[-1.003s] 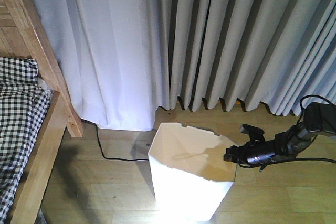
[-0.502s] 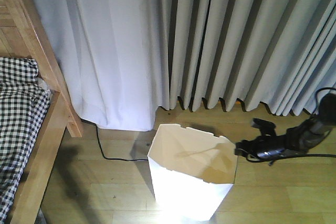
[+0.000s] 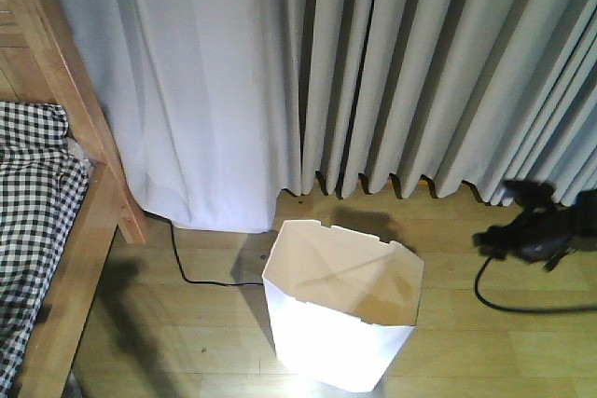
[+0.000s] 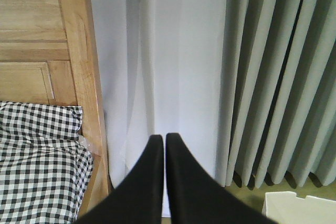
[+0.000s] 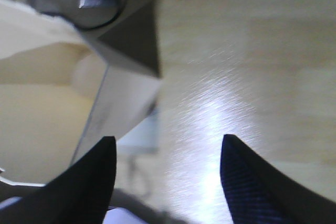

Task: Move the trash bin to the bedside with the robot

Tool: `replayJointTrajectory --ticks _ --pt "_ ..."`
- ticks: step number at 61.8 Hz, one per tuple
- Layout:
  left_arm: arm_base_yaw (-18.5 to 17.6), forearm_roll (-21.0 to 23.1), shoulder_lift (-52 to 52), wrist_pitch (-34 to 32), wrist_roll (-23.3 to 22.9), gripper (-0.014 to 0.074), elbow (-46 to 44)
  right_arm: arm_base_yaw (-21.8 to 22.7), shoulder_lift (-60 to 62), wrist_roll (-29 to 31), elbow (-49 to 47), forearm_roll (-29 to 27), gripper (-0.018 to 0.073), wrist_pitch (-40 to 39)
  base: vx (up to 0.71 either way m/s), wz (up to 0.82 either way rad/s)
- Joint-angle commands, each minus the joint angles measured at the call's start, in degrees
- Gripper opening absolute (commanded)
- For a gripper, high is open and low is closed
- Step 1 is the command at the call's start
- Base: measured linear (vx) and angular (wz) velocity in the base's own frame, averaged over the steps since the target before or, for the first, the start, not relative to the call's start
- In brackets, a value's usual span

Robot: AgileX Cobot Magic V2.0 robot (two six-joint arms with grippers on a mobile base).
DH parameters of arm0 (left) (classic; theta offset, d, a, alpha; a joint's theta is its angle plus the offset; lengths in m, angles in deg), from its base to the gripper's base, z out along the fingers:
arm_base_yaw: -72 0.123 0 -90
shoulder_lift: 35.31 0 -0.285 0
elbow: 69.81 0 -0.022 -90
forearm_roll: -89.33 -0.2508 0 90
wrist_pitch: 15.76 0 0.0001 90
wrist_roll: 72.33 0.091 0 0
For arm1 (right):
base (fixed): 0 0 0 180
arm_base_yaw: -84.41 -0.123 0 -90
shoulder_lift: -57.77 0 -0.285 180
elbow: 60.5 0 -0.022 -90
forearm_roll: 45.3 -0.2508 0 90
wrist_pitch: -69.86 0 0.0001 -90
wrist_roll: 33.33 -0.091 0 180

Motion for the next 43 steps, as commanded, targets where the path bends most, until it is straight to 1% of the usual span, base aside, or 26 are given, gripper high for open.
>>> replayJointTrajectory --ticks 1,16,23,32,37,43 --pt "-0.31 0.24 -0.61 -3.84 -0.5 -0.0006 1.65 0.25 12.04 0.78 3.41 1.56 0.0412 -2.0 0.0 0.0" --pt "-0.31 0.24 -0.61 -3.84 -0.5 -0.0006 1.65 -0.61 38.04 0.78 9.91 3.3 0.0412 -8.65 0.0 0.0" --pt "-0.31 0.24 -0.61 -3.84 -0.5 -0.0006 1.65 -3.03 50.86 0.65 11.1 3.43 0.0412 -11.71 0.0 0.0" --pt "-0.31 0.24 -0.61 -3.84 -0.5 -0.0006 1.65 -8.2 66.66 0.65 11.37 3.11 0.0412 -14.06 0.0 0.0" --pt "-0.31 0.24 -0.61 -3.84 -0.5 -0.0006 1.65 -10.75 73.51 -0.04 11.43 1.15 0.0412 -14.06 0.0 0.0" --pt "-0.31 0.24 -0.61 -3.84 -0.5 -0.0006 1.65 -11.99 80.96 -0.13 13.32 -4.02 0.0412 -14.0 0.0 0.0"
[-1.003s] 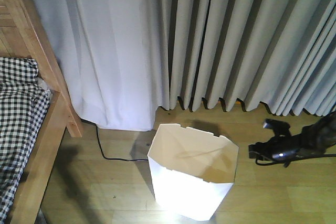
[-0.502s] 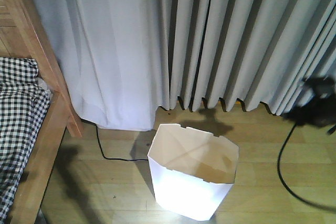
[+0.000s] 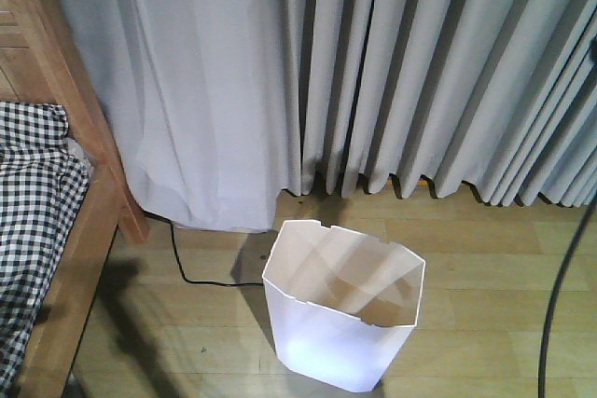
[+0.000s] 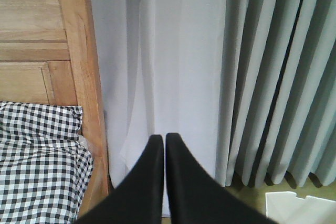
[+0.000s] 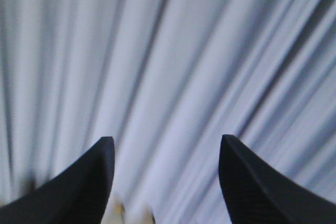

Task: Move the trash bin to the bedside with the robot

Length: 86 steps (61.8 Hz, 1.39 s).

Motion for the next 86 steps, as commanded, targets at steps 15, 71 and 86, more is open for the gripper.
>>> replayJointTrajectory --ticks 15,71,86 --pt "-0.31 0.24 -0.61 -3.84 -0.5 -0.0006 1.65 -0.34 22.04 -0.07 11.6 -9.53 0.0412 1.76 0.0 0.0" --pt "-0.31 0.24 -0.56 -3.84 -0.5 -0.0006 1.65 -0.34 60.09 -9.8 42.0 -11.36 -0.0013 3.78 0.0 0.0" --pt "-0.31 0.24 -0.56 -3.84 -0.5 -0.0006 1.65 -0.34 60.09 -9.8 42.0 -12.05 -0.0011 3.1 0.0 0.0"
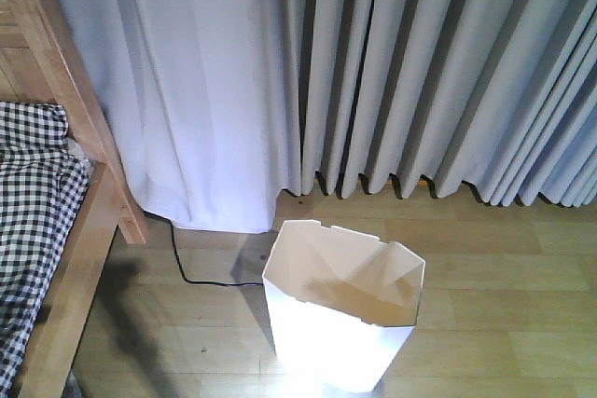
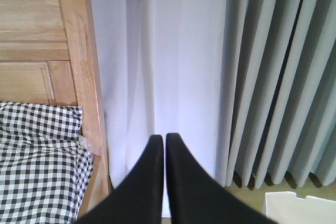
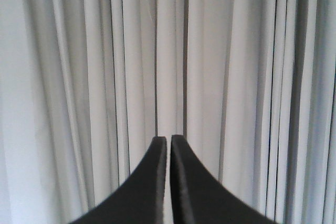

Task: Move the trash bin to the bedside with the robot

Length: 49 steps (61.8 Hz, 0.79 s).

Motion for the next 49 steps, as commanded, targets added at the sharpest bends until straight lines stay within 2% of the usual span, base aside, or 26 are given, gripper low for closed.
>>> replayJointTrajectory --ticks 1,41,46,49 --pt "-0.31 0.24 -0.56 -3.84 -0.5 -0.0006 1.65 0.27 -0.58 0.18 -1.51 -2.59 -0.0011 0.64 0.0 0.0" --pt "-0.31 0.24 -0.56 -3.84 -0.5 -0.0006 1.65 0.27 -0.58 0.18 -1.51 -2.16 -0.0011 0.53 0.0 0.0" --pt "-0.31 0.24 -0.56 -3.84 -0.5 -0.0006 1.65 0.27 -0.58 -2.19 -1.58 2.23 -0.0011 1.89 0.0 0.0" --pt "-0.31 0.24 -0.56 -3.84 -0.5 -0.0006 1.65 0.27 -0.58 -6.62 -1.7 8.3 -0.0011 3.39 0.0 0.0"
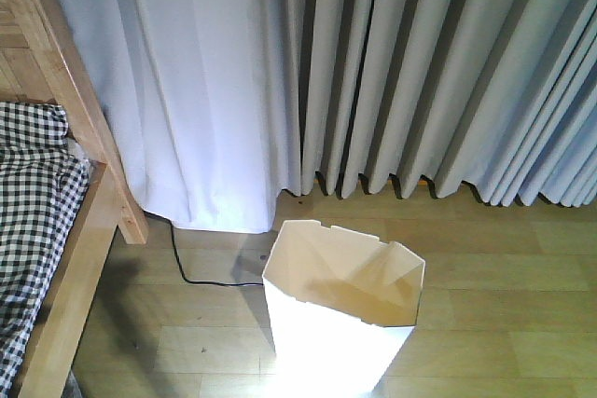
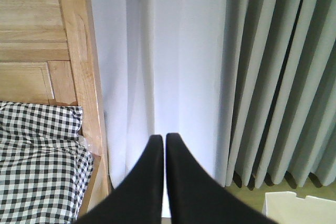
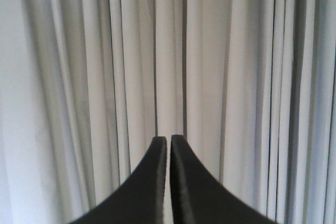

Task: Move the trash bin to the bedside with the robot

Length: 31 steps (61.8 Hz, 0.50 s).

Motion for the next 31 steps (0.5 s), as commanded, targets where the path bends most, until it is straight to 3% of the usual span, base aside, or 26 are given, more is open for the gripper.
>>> replayJointTrajectory --ticks 1,11,25,31 --pt "-0.31 0.24 -0.56 -3.84 -0.5 -0.0006 1.65 0.27 -0.58 -6.87 -1.7 9.6 -0.0011 3.69 0.0 0.0" --pt "-0.31 0.24 -0.56 -3.84 -0.5 -0.0006 1.65 0.27 -0.58 -33.05 -1.7 37.92 -0.0011 5.49 0.0 0.0" --pt "-0.31 0.24 -0.56 -3.84 -0.5 -0.0006 1.65 0.27 -0.58 -83.12 -1.7 83.52 -0.0011 4.29 0.0 0.0" --pt "-0.31 0.24 -0.56 -3.84 -0.5 -0.0006 1.65 0.27 -0.58 -96.1 -1.7 96.04 -0.0011 4.14 0.0 0.0"
